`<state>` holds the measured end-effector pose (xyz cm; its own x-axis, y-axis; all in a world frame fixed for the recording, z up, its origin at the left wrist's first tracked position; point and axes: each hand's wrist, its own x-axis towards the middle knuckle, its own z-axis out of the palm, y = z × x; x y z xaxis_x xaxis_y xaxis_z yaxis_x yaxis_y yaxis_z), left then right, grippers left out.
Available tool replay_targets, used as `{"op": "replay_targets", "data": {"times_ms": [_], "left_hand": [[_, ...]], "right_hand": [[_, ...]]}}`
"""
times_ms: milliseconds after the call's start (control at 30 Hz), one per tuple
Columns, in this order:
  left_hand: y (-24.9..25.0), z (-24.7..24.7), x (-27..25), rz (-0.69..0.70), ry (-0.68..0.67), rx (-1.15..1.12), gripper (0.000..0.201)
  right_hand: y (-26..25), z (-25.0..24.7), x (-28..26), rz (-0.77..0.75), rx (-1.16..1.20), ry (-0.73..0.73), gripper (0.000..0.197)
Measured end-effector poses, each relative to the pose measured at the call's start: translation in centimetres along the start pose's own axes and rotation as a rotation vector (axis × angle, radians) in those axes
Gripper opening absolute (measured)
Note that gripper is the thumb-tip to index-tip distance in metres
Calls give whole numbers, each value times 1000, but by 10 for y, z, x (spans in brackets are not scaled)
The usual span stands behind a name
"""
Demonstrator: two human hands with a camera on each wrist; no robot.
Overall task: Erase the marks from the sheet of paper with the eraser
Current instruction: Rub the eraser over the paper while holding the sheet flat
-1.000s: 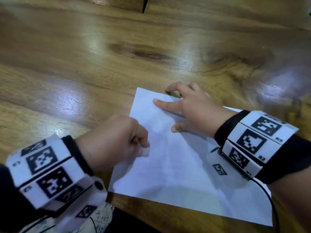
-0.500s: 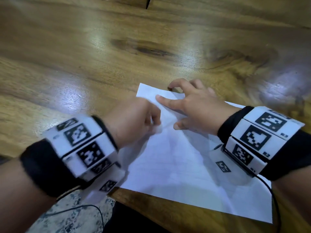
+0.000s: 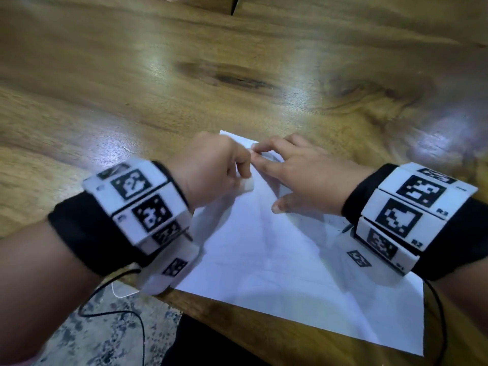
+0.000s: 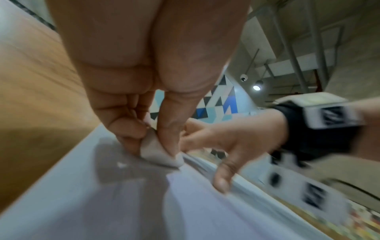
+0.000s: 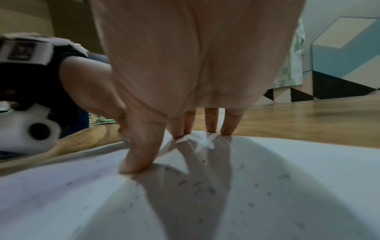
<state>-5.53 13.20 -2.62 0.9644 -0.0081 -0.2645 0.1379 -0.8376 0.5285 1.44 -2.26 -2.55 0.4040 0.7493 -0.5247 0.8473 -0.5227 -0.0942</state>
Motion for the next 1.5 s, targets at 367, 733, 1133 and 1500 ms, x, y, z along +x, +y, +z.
{"op": "replay_targets", "data": {"times_ms": [367,733,1133,1500], "left_hand": [[7,3,3,35,30,33,6],[-20,-13,-6,-73,79,-21,11],[-21,-5,-26,-108,107,-94,11],[-23,-8,-42,-113,-61,-80,10]], "right_hand": [[-4,-1,-2,3,-35,-22,104],[-2,1,-3,15,21,-29,107],[-3,1,-3,25,31,-35,107],[0,2,-2,24,33,-17,108]]}}
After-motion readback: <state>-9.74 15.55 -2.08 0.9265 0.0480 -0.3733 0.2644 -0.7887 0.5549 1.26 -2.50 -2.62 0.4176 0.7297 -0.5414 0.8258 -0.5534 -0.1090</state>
